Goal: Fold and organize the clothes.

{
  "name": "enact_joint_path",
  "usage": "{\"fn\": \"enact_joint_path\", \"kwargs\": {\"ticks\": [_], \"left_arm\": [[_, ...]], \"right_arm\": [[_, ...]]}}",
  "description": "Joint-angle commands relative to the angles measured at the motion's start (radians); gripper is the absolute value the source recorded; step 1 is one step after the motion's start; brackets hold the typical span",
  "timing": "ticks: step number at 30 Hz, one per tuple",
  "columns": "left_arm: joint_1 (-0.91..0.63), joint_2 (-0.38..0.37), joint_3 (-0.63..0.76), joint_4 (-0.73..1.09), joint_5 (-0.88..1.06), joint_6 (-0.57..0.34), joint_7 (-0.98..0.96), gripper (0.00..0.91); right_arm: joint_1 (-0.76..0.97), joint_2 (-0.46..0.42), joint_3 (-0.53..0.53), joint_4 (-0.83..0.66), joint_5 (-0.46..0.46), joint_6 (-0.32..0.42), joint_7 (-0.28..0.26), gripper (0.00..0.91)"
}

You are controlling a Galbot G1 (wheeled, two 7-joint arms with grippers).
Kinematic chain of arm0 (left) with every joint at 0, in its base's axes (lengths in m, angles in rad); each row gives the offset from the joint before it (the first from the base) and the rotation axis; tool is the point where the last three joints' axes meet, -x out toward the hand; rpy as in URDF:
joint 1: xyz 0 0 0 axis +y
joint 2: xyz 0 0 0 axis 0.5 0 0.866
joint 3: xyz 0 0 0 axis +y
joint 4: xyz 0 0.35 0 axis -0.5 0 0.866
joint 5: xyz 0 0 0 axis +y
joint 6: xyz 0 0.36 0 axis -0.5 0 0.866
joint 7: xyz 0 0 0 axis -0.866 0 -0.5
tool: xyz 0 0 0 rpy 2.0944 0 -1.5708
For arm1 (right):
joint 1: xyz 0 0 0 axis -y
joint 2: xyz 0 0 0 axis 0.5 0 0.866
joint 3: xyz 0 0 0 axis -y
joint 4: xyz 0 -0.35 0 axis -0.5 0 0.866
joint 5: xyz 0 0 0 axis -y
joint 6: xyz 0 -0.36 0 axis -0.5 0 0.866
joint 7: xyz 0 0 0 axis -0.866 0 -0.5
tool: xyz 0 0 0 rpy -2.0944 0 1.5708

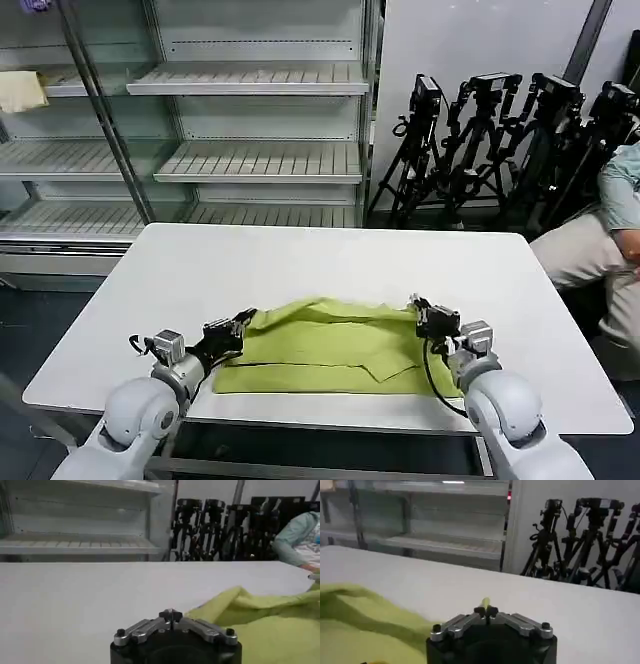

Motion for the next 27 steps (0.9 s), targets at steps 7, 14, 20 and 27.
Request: {"fn": "enact_joint_path", "kwargs": {"ticks": [7, 14, 20, 27], "left_arm": [[0.055, 0.028, -0.023, -0.042, -0.005, -0.003, 0.002, 0.010], [0.083, 0.028, -0.029, -0.064, 0.003, 0.005, 0.000, 0.020], [0.112, 0.030, -0.056, -0.054, 0.030, 0.003, -0.011, 0.907], [0.140, 0.033, -0.106, -0.123, -0.053, -0.009, -0.066, 0.907]], "right_arm": [[-0.108, -0.011, 0.038, 0.099, -0.038, 0.012, 0.000, 0.000], [-0.133, -0.014, 0.048, 0.105, -0.037, 0.012, -0.003, 0.000], [-0.162, -0.019, 0.043, 0.090, -0.080, 0.026, -0.023, 0.907], [-0.193, -0.034, 0.101, 0.106, -0.078, 0.041, -0.039, 0.907]]}}
